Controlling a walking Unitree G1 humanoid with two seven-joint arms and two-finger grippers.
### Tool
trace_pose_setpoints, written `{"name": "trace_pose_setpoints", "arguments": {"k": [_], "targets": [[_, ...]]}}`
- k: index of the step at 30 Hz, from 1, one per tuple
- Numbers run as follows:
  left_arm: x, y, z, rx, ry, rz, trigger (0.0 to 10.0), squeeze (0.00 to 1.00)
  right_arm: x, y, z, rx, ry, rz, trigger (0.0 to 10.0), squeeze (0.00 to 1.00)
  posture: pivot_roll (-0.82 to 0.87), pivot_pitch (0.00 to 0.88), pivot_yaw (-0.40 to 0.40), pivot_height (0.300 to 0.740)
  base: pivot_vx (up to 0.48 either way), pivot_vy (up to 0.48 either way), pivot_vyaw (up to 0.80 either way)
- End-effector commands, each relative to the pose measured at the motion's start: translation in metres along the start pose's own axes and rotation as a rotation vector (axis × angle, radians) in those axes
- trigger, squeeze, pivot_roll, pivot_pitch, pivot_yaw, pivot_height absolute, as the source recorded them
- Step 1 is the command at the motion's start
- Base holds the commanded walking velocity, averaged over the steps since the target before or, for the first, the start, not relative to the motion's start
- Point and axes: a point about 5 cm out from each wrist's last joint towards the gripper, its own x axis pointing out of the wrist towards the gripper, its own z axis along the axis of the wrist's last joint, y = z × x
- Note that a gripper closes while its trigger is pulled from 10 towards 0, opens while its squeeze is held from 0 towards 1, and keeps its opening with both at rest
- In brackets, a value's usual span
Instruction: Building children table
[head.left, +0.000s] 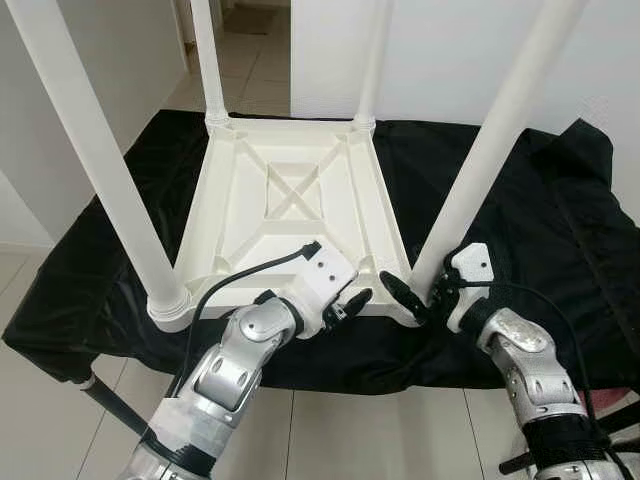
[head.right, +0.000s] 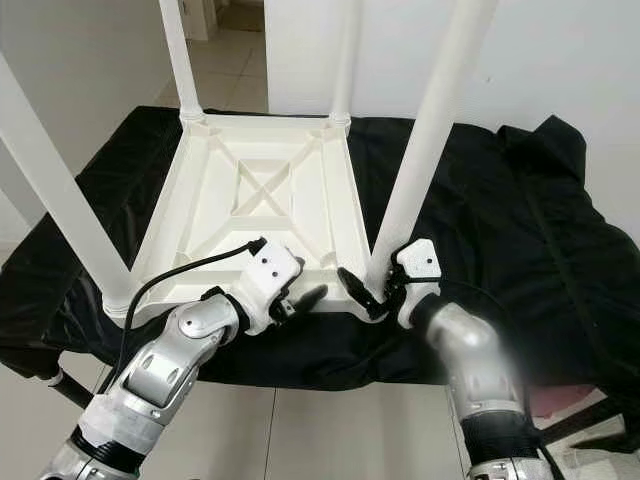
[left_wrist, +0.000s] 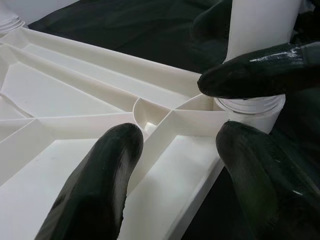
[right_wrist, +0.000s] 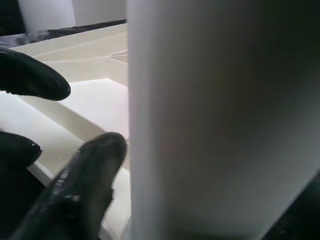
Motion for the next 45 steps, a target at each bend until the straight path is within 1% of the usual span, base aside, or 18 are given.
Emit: {"name": "trace_pose_setpoints", "arguments": {"k": [1,6,13,14,18,21,22,24,28,30,31,32,34,38,40,44,45], "targets": [[0.000,0.003,0.000,0.007,0.001,0.044,10.0,0.00,0.000,-0.002,-0.001,-0.002,0.007,0.017,0.0,0.00,-0.02,0.035,-0.021,0.740,0.000,0.000,0.00],[0.000,0.004,0.000,0.009,0.002,0.046,10.0,0.00,-0.002,-0.007,-0.004,-0.007,0.020,0.024,0.0,0.00,-0.02,0.037,-0.021,0.740,0.000,0.000,0.00],[0.001,0.003,0.001,0.007,0.000,0.044,10.0,0.00,-0.003,-0.008,-0.006,-0.003,0.019,0.017,0.0,0.00,-0.02,0.039,-0.021,0.740,0.000,0.000,0.00],[0.001,0.003,0.001,0.006,-0.002,0.042,10.0,0.00,-0.004,-0.007,-0.006,0.008,0.025,0.011,10.0,0.00,-0.03,0.039,-0.021,0.740,0.000,0.000,0.00],[0.001,0.002,0.001,0.006,-0.002,0.040,10.0,0.00,-0.003,-0.006,-0.006,0.023,0.018,-0.004,10.0,0.00,-0.03,0.041,-0.022,0.740,0.000,0.000,0.00],[0.001,0.001,0.000,0.004,0.000,0.037,10.0,0.00,-0.002,-0.004,-0.003,0.045,-0.015,-0.109,10.0,0.00,-0.03,0.045,-0.022,0.740,0.000,0.000,0.00],[0.001,0.001,0.000,0.004,0.000,0.037,10.0,0.00,-0.002,-0.004,-0.003,0.045,-0.015,-0.109,10.0,0.00,-0.03,0.045,-0.022,0.740,0.000,0.000,0.00],[0.001,0.000,0.000,-0.001,-0.001,0.036,10.0,0.00,0.001,0.000,-0.003,0.071,-0.032,-0.186,10.0,0.00,-0.03,0.047,-0.025,0.740,0.000,0.000,0.00],[0.001,0.000,0.000,0.000,0.000,0.037,10.0,0.00,0.003,0.004,-0.004,0.077,-0.016,-0.230,10.0,0.00,-0.03,0.048,-0.027,0.740,0.000,0.000,0.00],[0.001,0.000,0.000,-0.001,-0.001,0.037,10.0,0.00,0.005,0.011,-0.003,0.101,-0.031,-0.286,10.0,0.00,-0.03,0.051,-0.028,0.740,0.000,0.000,0.00],[0.001,0.000,0.000,-0.001,-0.001,0.037,10.0,0.00,0.005,0.011,-0.003,0.101,-0.031,-0.286,10.0,0.00,-0.03,0.051,-0.028,0.740,0.000,0.000,0.00],[0.001,-0.001,0.000,-0.004,-0.002,0.037,10.0,0.00,0.007,0.020,-0.002,0.137,-0.049,-0.340,10.0,0.00,-0.03,0.051,-0.029,0.740,0.000,0.000,0.00],[0.001,-0.001,0.000,-0.006,-0.002,0.037,10.0,0.00,0.009,0.023,-0.001,0.149,-0.052,-0.360,10.0,0.00,-0.03,0.051,-0.029,0.740,0.000,0.000,0.00],[0.001,-0.002,-0.001,-0.005,-0.001,0.035,10.0,0.00,0.012,0.034,0.000,0.244,-0.072,-0.535,10.0,0.00,-0.04,0.048,-0.033,0.740,0.000,0.000,0.00],[0.001,-0.002,-0.001,-0.004,0.001,0.036,10.0,0.00,0.012,0.041,0.003,0.259,-0.083,-0.598,10.0,0.00,-0.03,0.047,-0.036,0.740,0.000,0.000,0.00],[0.001,-0.001,-0.002,-0.005,0.003,0.038,10.0,0.00,0.014,0.047,0.002,0.248,-0.072,-0.617,10.0,0.00,-0.04,0.047,-0.039,0.740,0.000,0.000,0.00],[0.000,-0.001,-0.002,-0.005,0.003,0.039,10.0,0.00,0.016,0.049,0.001,0.266,-0.068,-0.628,10.0,0.00,-0.03,0.047,-0.040,0.740,0.000,0.000,0.00]]}}
